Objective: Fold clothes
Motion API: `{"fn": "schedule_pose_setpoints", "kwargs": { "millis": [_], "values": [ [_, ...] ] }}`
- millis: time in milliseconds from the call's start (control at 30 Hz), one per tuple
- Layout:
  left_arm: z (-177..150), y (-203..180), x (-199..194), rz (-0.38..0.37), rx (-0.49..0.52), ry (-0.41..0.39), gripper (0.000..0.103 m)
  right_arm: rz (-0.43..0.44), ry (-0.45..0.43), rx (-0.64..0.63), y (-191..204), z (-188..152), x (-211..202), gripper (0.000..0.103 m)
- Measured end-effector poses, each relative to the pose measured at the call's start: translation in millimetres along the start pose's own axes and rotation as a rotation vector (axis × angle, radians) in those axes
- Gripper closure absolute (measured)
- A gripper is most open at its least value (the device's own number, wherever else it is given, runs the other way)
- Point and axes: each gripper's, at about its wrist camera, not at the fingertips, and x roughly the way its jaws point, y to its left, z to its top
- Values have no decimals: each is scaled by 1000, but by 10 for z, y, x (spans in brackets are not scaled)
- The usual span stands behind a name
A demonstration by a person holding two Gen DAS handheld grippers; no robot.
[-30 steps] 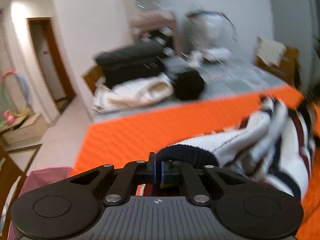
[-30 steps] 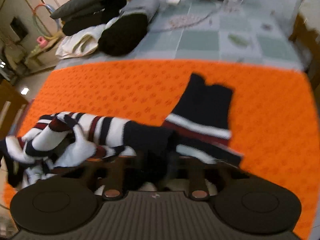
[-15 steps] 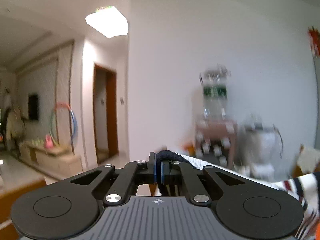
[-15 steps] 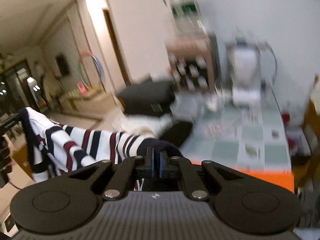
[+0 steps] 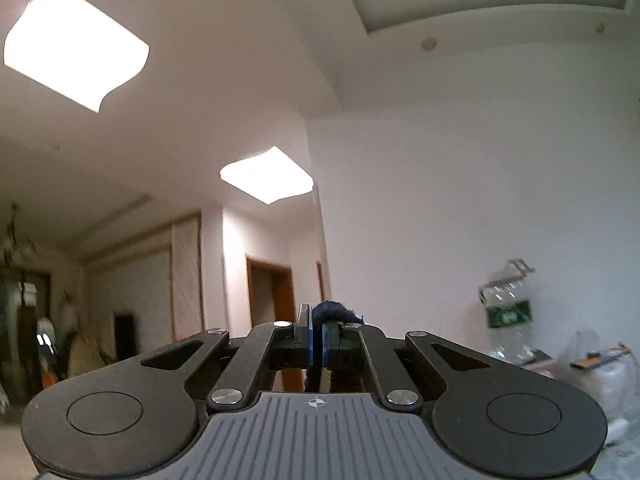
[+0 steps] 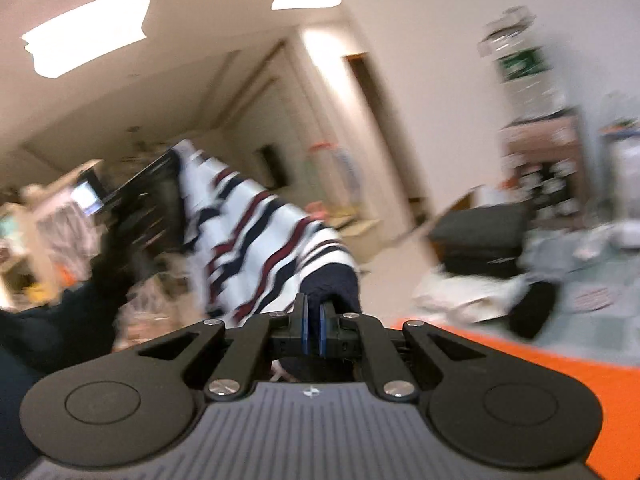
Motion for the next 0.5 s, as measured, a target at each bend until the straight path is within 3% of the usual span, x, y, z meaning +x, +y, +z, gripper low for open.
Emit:
{"fn": "schedule_pose_setpoints", "kwargs": {
  "millis": [133,233,333,500],
  "values": [
    [267,-71,235,-11,63,-28,97,161,32,71,245,-143,219,97],
    [106,-286,435,-77,84,33,97,202,72,90,345,-308,388,97],
    [-371,-616,542,-162,104,133,97,186,122,117,340,-550,540,97],
    [-1334,-1303,662,-303,138,326,97,76,231,199,176,-1144,635,97]
  ]
}}
